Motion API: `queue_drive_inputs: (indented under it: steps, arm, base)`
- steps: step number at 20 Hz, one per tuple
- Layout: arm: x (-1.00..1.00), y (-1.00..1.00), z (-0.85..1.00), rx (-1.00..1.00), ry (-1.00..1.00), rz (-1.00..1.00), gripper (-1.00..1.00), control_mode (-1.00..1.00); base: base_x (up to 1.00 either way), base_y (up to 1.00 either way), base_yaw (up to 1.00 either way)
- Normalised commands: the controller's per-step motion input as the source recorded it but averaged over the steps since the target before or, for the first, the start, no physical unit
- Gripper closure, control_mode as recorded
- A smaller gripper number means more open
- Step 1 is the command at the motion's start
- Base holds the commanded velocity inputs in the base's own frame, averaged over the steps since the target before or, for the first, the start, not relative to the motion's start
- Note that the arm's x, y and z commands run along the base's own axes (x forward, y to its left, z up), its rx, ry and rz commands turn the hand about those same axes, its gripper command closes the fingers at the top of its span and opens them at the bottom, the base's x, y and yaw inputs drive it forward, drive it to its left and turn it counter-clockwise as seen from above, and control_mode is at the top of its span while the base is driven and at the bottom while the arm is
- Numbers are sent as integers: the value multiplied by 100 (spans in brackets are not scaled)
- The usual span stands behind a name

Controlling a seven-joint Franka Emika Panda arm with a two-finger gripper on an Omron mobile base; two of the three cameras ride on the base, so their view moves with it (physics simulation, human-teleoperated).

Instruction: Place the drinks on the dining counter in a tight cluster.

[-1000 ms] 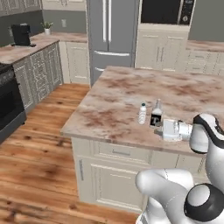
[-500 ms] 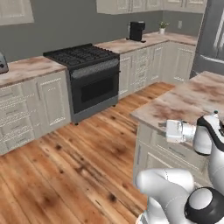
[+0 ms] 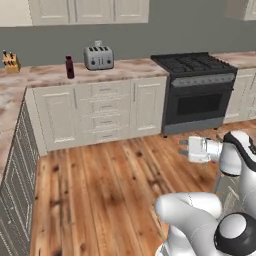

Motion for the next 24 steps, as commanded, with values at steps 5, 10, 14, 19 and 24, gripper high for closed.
queue_drive_inputs:
  steps: [5,10,14,19,24]
  arm:
    - [0,0,0,0,0,0,-100,100]
    - [0,0,0,0,0,0,-100,100]
    - [0,0,0,0,0,0,-100,100]
    - [0,0,0,0,0,0,-100,100]
    - [0,0,0,0,0,0,-100,100]
  base:
    - [41,8,50]
    - [71,8,27]
    - [84,10,11]
    - [84,13,10]
    - [85,18,11]
